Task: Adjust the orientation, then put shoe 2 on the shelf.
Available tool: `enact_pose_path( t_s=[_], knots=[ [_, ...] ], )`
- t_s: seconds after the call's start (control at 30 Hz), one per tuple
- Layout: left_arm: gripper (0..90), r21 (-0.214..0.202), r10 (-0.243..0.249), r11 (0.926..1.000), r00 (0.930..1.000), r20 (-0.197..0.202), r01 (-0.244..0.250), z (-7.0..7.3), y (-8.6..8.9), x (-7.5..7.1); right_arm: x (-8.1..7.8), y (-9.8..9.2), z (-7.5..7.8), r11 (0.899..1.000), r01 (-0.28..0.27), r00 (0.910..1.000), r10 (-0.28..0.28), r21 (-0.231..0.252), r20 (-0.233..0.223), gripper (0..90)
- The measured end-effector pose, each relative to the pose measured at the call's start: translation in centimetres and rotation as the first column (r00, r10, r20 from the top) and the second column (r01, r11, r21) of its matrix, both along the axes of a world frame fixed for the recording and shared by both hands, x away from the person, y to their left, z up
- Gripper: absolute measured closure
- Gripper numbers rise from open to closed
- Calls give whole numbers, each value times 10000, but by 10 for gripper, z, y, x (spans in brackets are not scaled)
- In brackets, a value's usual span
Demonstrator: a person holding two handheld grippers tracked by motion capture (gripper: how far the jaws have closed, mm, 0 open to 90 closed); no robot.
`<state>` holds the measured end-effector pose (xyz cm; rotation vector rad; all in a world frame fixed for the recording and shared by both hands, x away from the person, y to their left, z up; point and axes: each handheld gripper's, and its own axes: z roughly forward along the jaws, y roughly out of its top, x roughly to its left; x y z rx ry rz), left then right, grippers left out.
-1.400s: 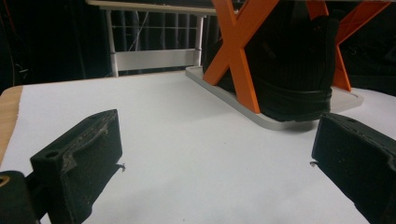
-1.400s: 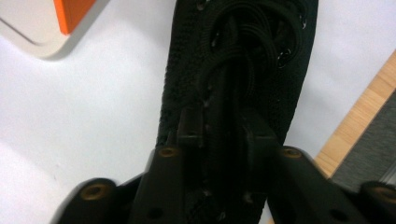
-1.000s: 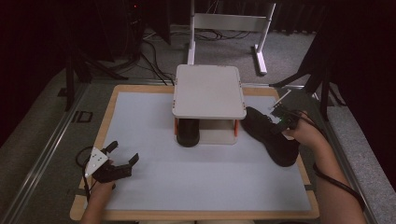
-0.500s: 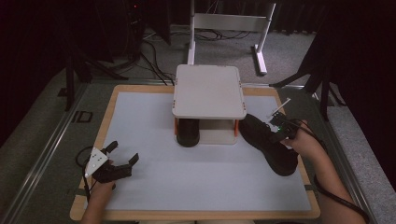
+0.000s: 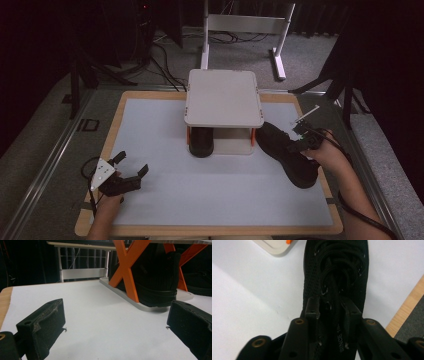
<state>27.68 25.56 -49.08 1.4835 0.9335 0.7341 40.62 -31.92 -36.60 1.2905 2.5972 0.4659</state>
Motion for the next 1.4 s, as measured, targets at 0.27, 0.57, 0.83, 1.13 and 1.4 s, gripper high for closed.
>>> enact_pose_path(
  t_s=[0.27,0.57,0.83,1.13,1.4],
  knots=[
    [21,-70,0,10000,10000,13,1,0,0,0,-10,-7,4,9971,-90,9978,40,753,664,537],
    [21,-109,-18,9999,10000,-15,18,0,0,0,-29,-20,6,9797,-419,9773,-5,1959,2118,477],
    [21,-157,-12,9999,10000,-4,12,0,0,0,-55,-30,9,9566,-538,9370,-509,2866,3456,499],
    [21,-145,-49,9999,10000,-40,49,0,1,0,-80,-44,1,9370,-387,8919,-1243,3473,4347,482],
    [21,-169,-58,9998,10000,-50,57,0,1,0,-101,-55,-6,9109,-400,8612,-1770,4107,4764,451]
  ],
)
